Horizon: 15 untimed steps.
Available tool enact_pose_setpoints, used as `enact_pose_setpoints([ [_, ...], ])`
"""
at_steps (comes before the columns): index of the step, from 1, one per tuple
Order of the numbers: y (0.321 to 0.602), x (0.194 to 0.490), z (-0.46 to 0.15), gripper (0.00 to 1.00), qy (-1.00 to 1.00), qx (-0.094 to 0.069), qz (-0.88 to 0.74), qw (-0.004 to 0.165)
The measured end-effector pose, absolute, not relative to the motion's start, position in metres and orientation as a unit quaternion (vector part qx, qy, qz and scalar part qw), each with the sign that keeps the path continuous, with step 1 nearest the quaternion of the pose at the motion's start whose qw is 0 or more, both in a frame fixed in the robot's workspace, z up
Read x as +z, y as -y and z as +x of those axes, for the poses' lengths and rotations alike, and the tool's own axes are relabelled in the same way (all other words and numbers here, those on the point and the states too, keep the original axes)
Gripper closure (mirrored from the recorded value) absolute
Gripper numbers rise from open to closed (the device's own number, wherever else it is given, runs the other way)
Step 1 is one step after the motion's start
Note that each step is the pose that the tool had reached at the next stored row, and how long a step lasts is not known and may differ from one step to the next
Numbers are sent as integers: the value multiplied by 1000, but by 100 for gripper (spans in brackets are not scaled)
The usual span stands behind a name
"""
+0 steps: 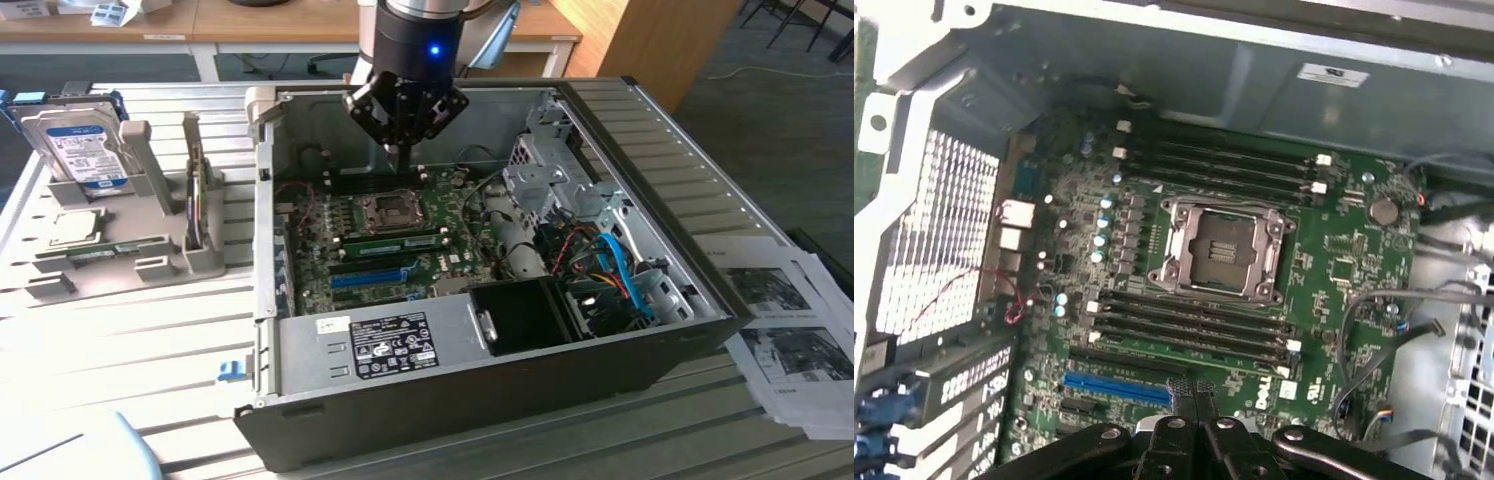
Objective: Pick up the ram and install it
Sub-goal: 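Press down the ram until it locks into place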
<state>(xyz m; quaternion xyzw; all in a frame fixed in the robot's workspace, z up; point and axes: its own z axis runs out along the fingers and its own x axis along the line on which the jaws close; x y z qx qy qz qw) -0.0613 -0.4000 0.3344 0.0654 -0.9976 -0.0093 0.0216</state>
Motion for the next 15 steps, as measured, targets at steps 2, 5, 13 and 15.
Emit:
enact_pose_setpoints([
  [2,400,334,-61,91,998,-10,52,21],
  [5,400,334,-61,91,999,-10,35,21],
  [13,400,334,-61,91,999,-10,29,21],
  [15,400,334,-61,91,999,-10,22,21],
])
